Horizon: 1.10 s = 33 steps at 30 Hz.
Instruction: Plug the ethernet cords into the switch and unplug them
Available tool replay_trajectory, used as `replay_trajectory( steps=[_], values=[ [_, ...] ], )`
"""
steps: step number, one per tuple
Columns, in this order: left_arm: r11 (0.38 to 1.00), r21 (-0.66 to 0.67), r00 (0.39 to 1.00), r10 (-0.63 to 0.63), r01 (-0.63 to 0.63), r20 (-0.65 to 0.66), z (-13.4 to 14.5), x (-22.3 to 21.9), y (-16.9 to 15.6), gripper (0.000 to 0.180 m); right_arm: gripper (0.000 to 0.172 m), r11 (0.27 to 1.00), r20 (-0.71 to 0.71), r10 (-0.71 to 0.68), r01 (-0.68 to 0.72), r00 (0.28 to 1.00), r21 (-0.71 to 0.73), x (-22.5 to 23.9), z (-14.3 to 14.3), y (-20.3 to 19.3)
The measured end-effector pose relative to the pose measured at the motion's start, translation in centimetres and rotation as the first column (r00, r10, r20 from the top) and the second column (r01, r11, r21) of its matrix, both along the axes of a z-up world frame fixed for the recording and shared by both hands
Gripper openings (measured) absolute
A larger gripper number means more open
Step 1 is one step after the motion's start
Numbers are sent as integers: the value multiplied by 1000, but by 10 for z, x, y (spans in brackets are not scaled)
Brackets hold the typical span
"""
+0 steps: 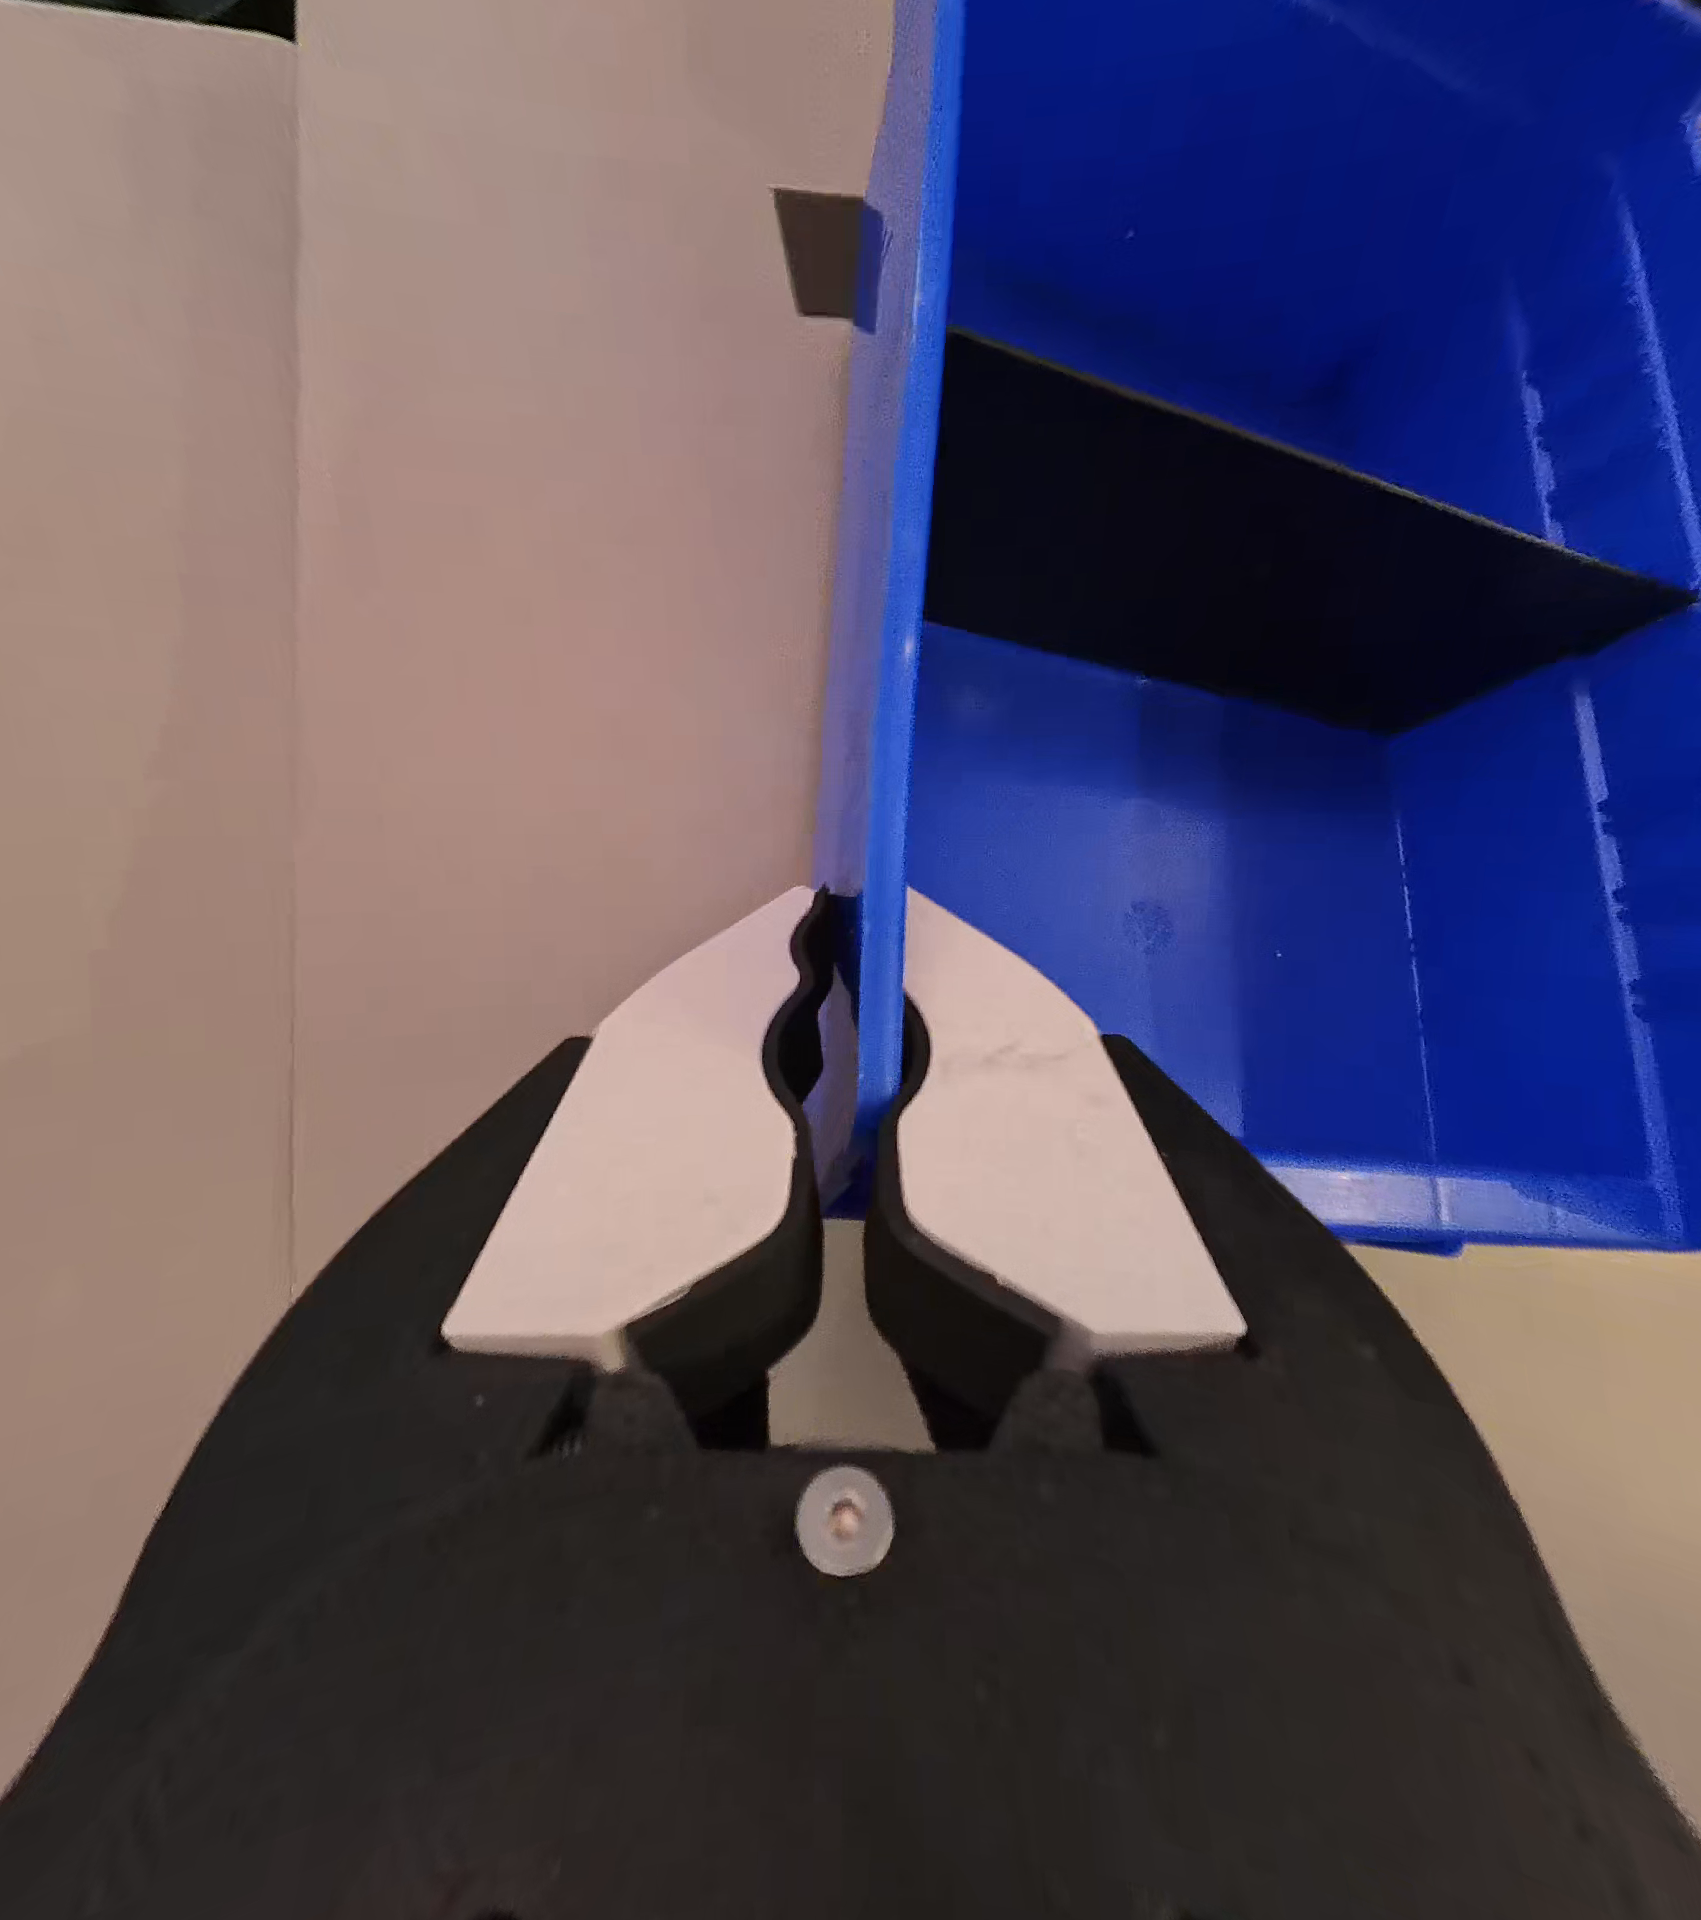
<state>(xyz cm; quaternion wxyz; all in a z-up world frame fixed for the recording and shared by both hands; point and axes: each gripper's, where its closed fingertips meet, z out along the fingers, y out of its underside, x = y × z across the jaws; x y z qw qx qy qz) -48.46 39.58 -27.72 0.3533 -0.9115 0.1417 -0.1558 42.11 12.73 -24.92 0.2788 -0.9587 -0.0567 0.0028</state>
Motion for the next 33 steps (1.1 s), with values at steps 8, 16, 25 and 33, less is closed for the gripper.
replay_trajectory(
  steps=[8,16,25,33],
  values=[
    [992,124,1000,8,-6,-23,45,-9,-35,6,4,969,-15,227,-227,974,-91,-67,27,-47],
    [960,274,997,70,-65,-11,106,-45,-81,6,3,878,-99,457,-466,884,-107,-170,15,-71],
    [917,362,985,165,-169,44,133,-97,-131,7,3,781,-205,608,-624,767,-19,-332,-24,-22],
    [905,380,981,187,-192,50,131,-120,-148,7,48,709,-80,705,-699,704,93,-418,-19,18]
  ],
)
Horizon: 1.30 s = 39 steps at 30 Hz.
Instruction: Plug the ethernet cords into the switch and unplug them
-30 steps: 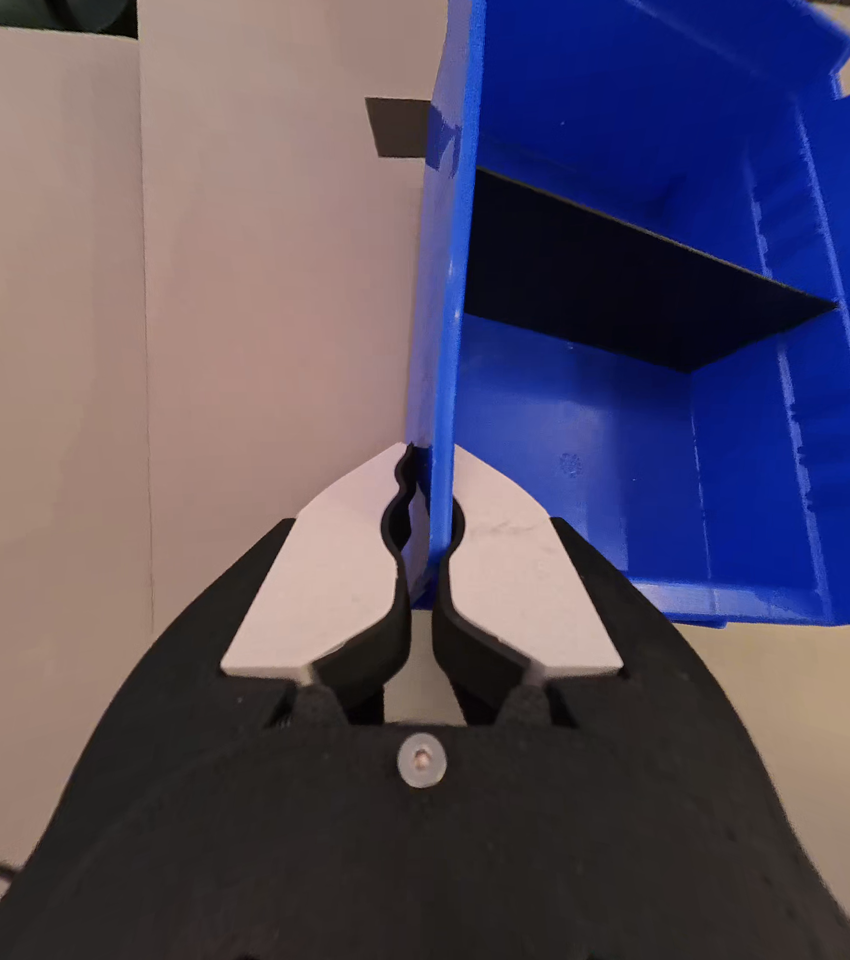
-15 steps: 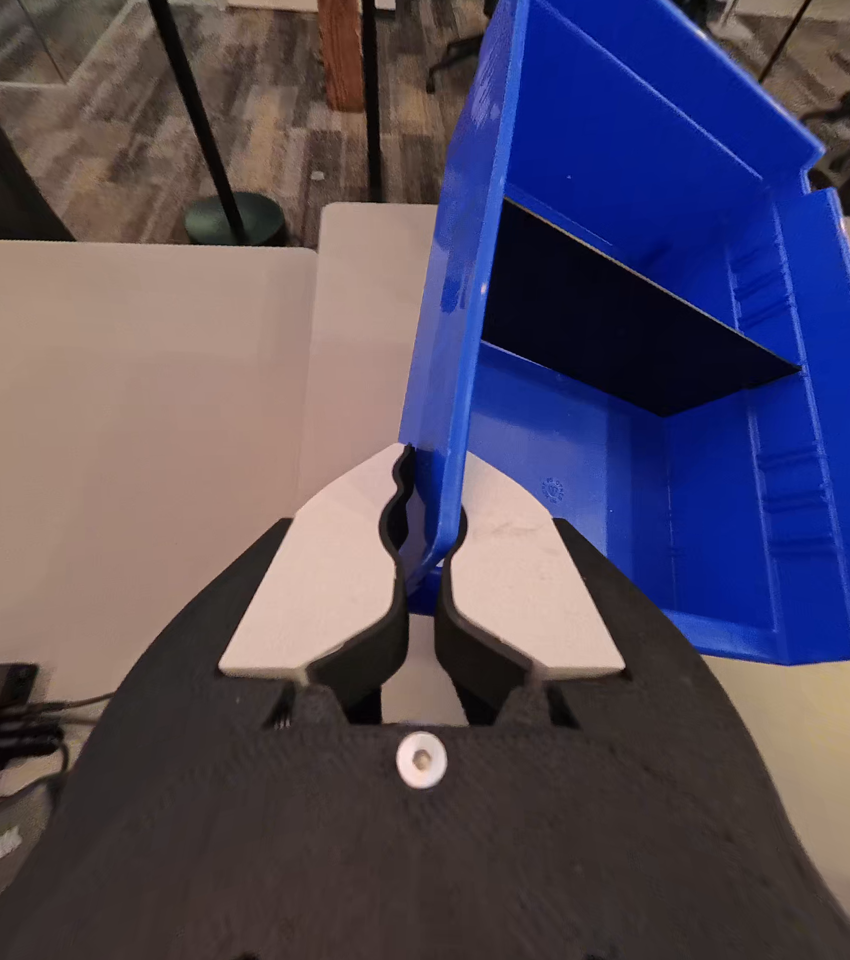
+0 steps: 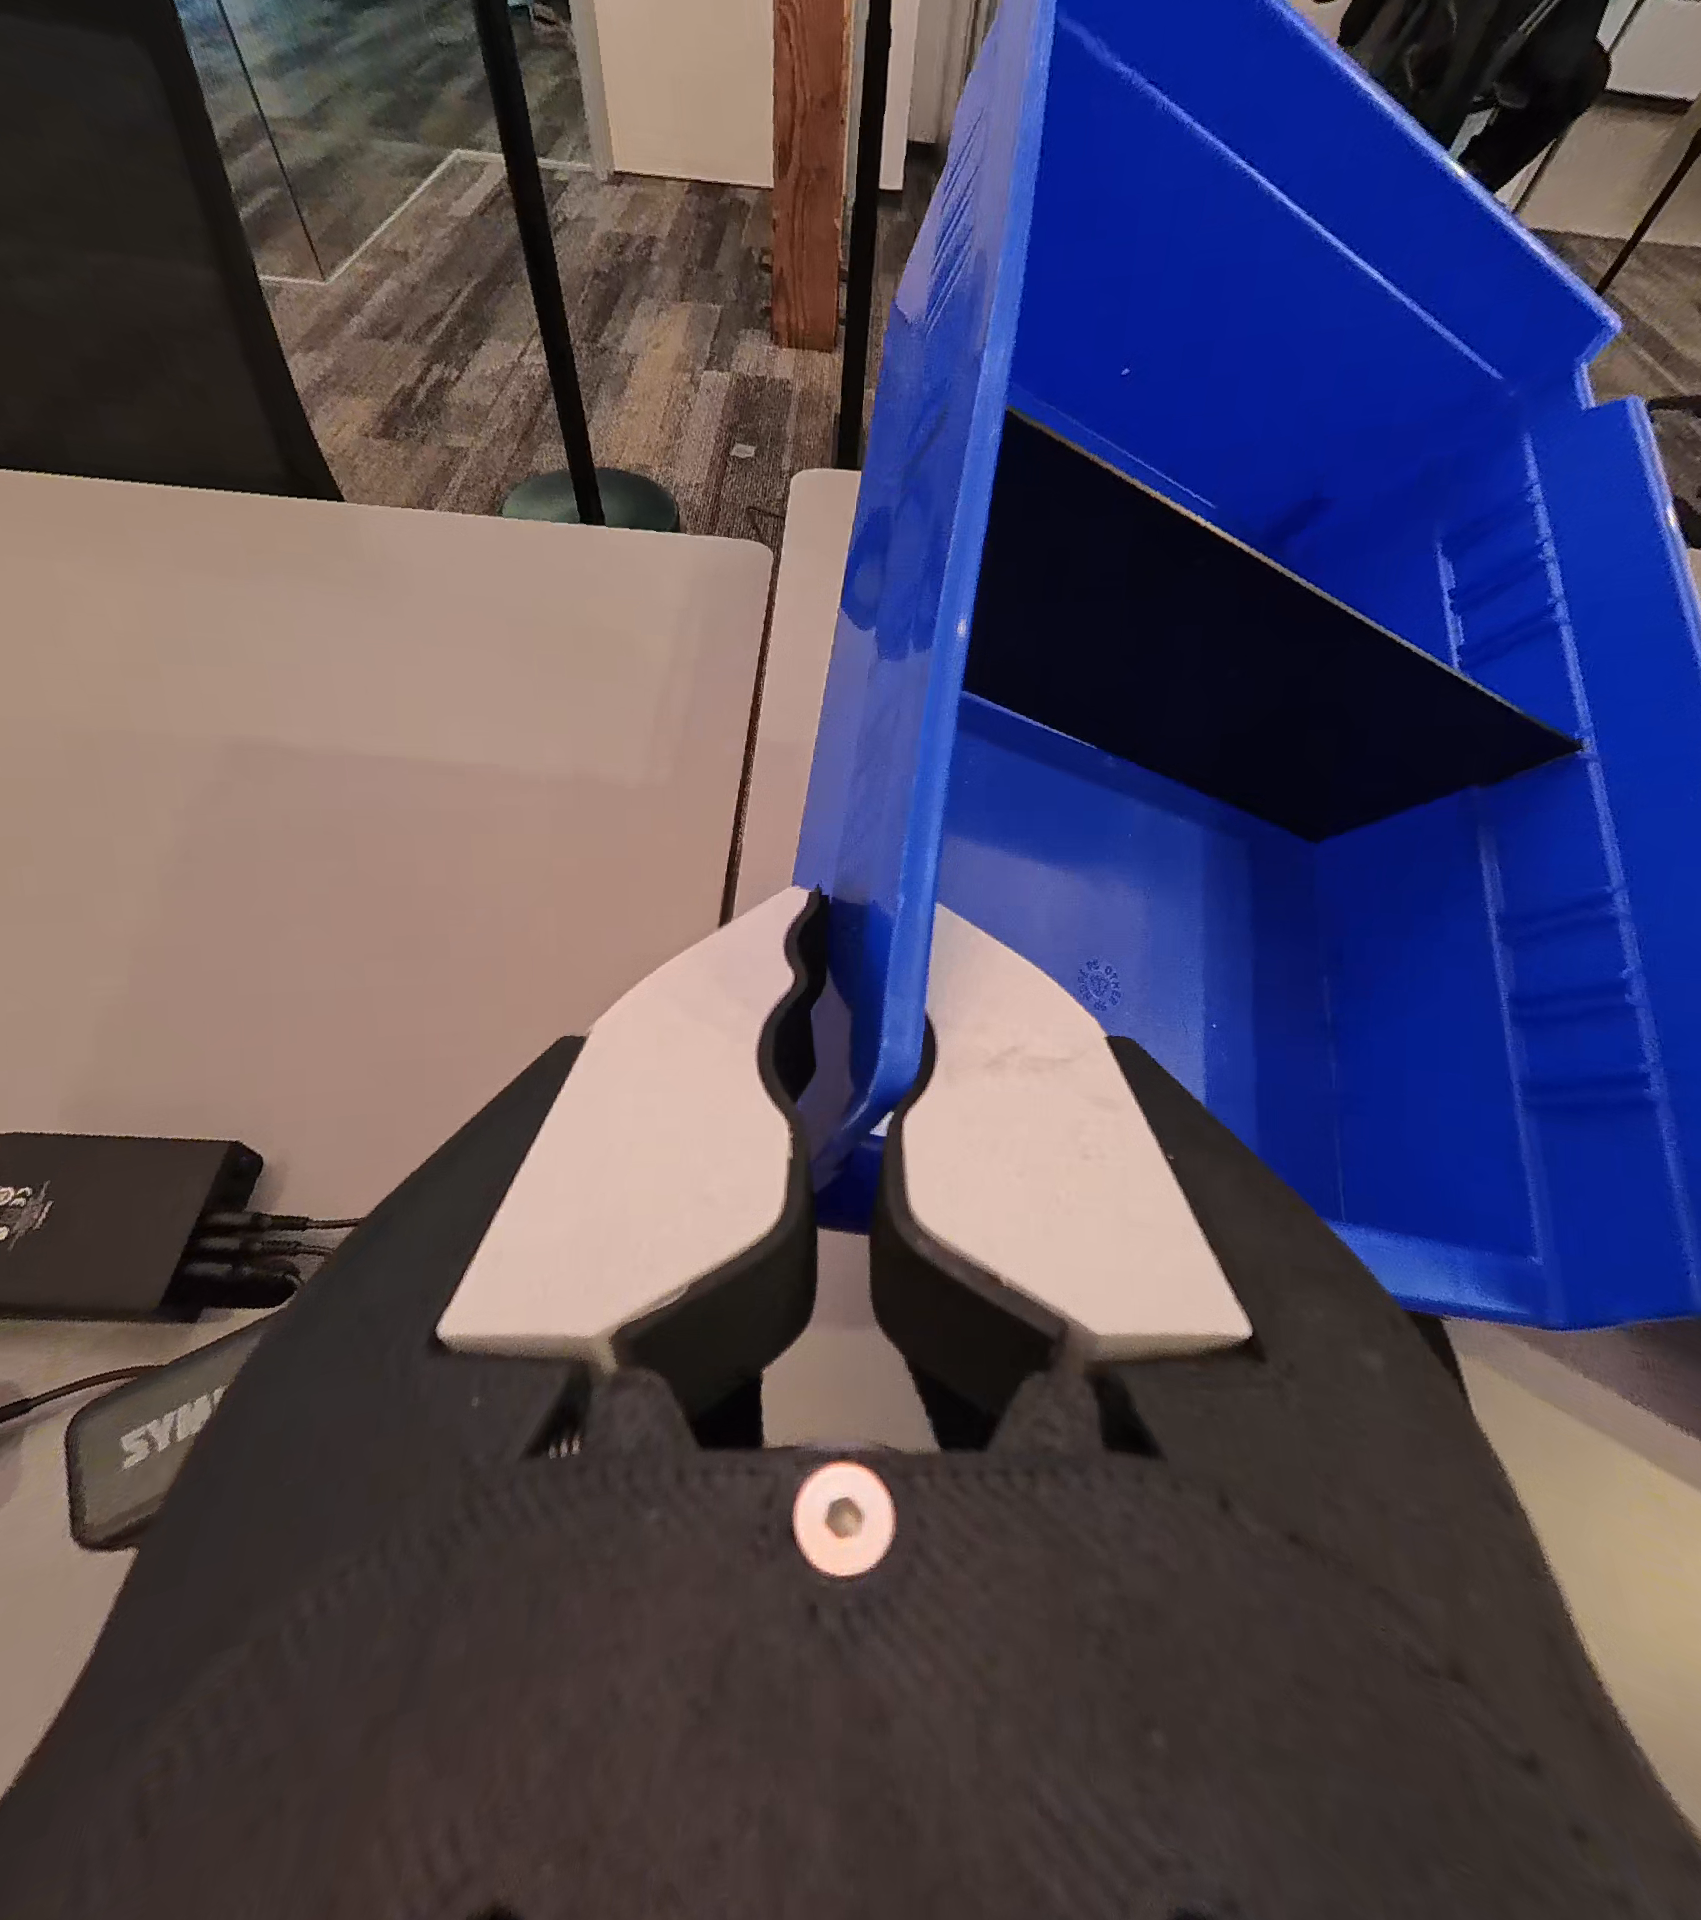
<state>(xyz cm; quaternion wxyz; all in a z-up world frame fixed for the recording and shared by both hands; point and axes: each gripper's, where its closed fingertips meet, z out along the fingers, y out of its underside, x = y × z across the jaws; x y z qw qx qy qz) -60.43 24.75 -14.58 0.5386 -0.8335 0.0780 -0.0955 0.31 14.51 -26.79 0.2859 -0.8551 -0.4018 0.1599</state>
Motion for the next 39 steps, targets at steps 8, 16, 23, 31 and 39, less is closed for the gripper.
replay_trajectory(
  steps=[8,16,23,31,39],
  values=[
    [999,35,1000,0,0,7,6,-4,-24,7,58,725,195,603,-633,774,271,-32,31,-94],
    [996,84,999,-3,-1,51,18,-1,-37,7,42,563,379,751,-824,541,62,-53,-56,-100],
    [993,114,998,-3,-4,63,27,-1,-40,7,32,549,423,736,-831,529,84,-100,-57,-67],
    [990,141,999,12,-18,42,41,-6,-51,7,27,749,370,591,-658,716,78,-210,-59,39],
    [984,171,998,46,-51,33,63,-13,-68,7,27,948,341,241,-296,909,119,-338,-60,164]
  ],
)
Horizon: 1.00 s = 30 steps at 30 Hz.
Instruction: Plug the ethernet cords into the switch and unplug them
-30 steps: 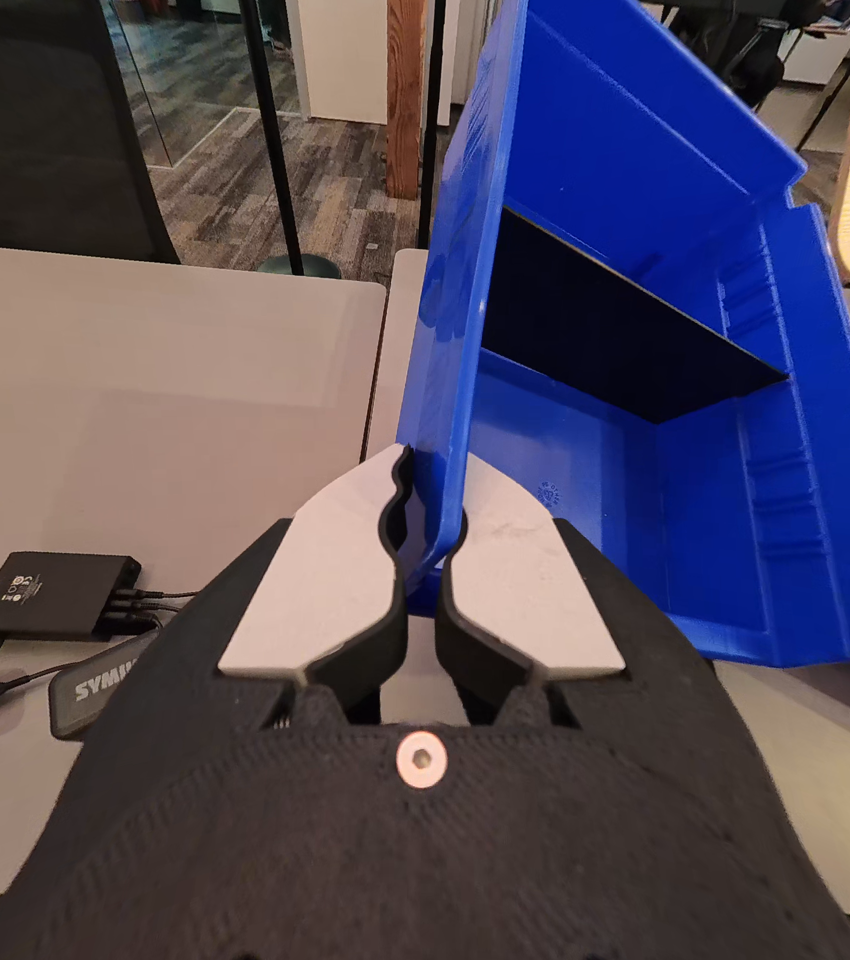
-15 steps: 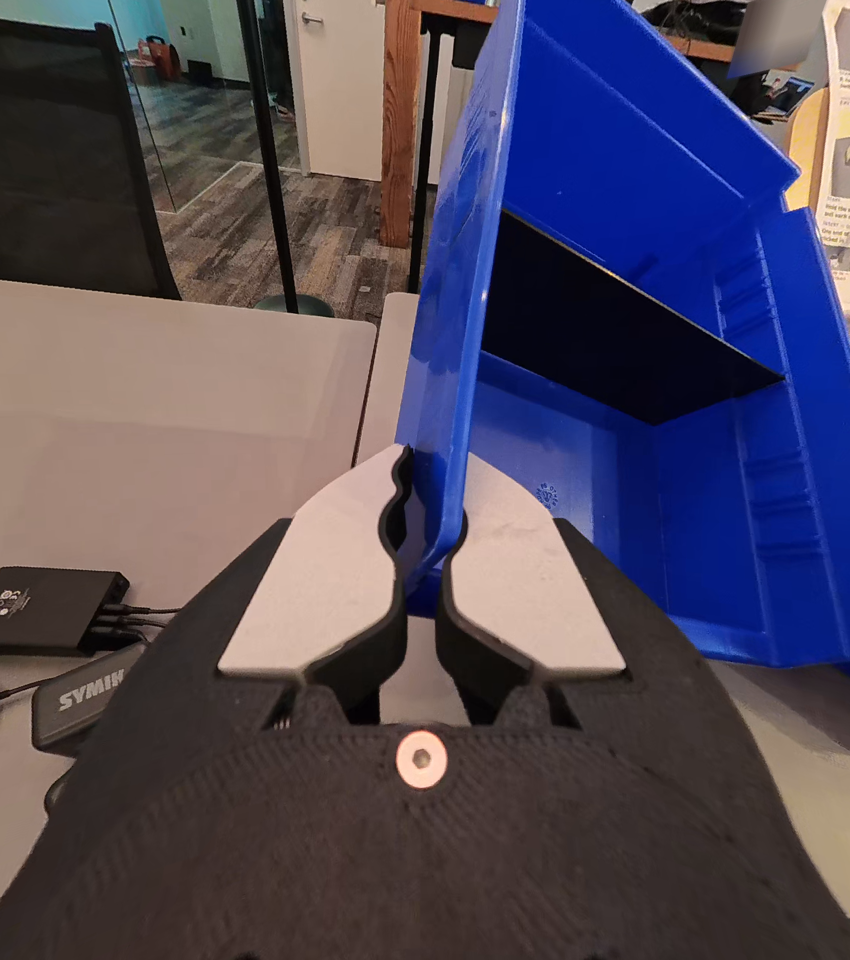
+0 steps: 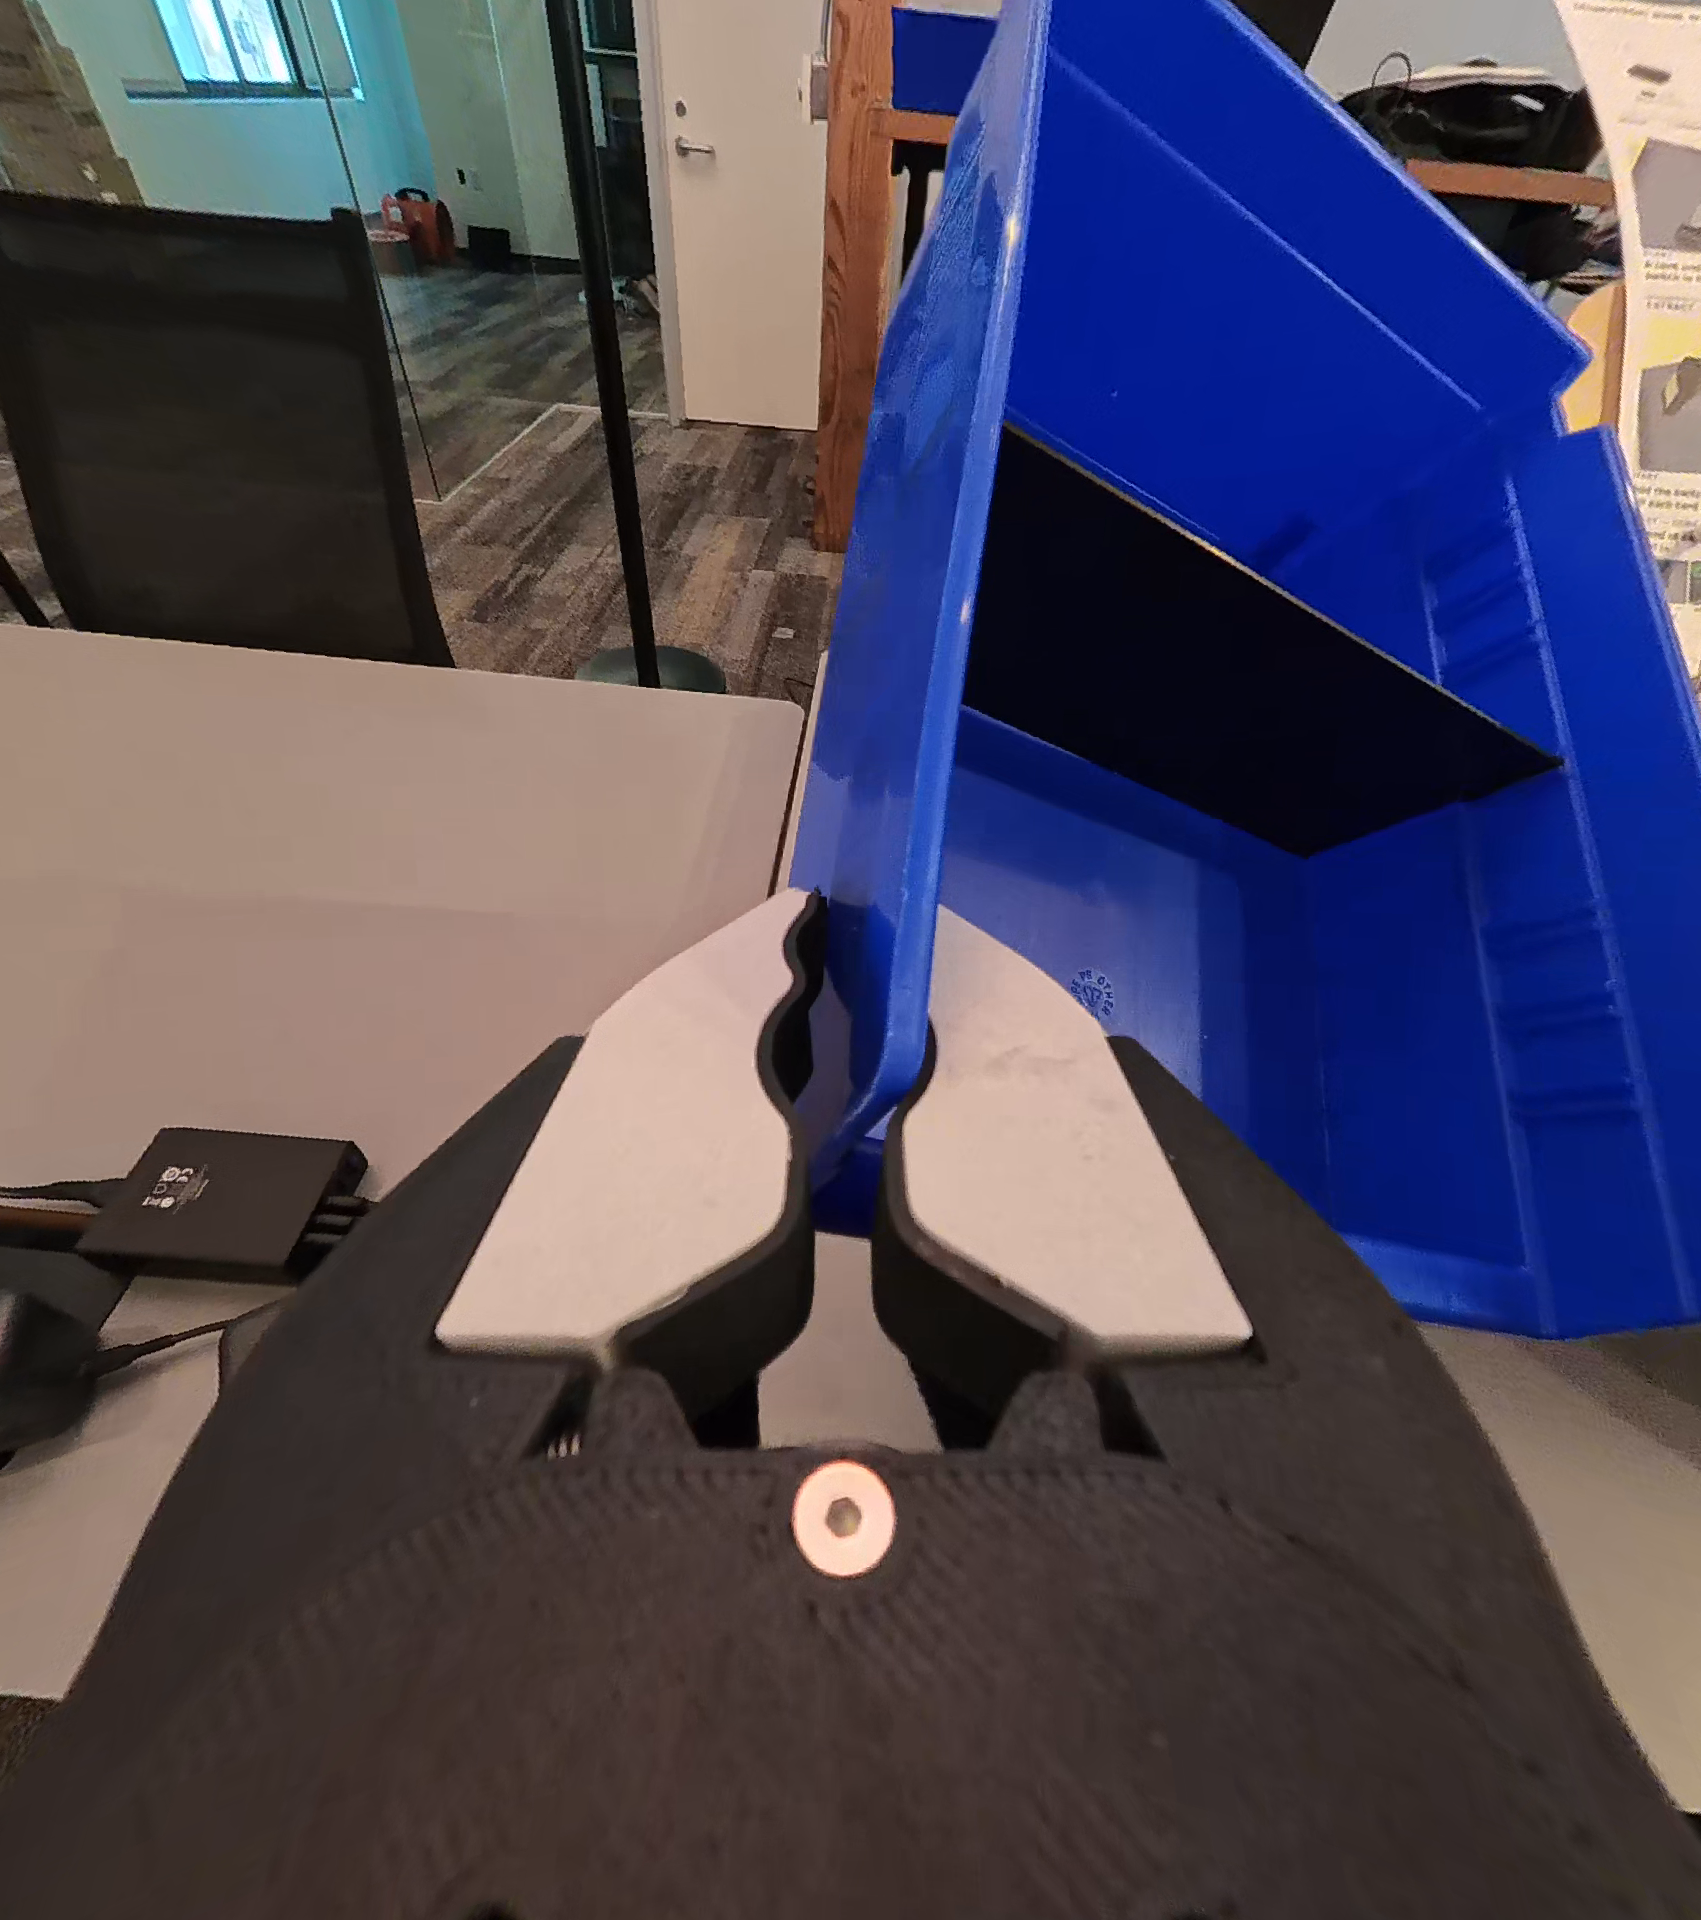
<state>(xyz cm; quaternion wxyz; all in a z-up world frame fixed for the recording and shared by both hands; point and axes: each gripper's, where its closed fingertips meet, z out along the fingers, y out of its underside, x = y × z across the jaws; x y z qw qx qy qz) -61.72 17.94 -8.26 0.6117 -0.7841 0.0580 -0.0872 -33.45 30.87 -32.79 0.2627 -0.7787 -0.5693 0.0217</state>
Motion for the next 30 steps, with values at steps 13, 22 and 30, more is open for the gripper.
replay_trajectory(
  steps=[13,22,30],
  values=[
    [916,-42,917,-399,398,-24,-13,113,-15,8,36,968,-366,97,-174,925,-183,110,107,-123],
    [656,-302,697,-716,692,39,-111,316,-9,8,38,955,-433,-293,241,853,-171,386,129,-199],
    [520,-413,612,-781,748,124,-179,441,0,9,43,940,-469,-340,302,815,-157,425,123,-286]
  ],
)
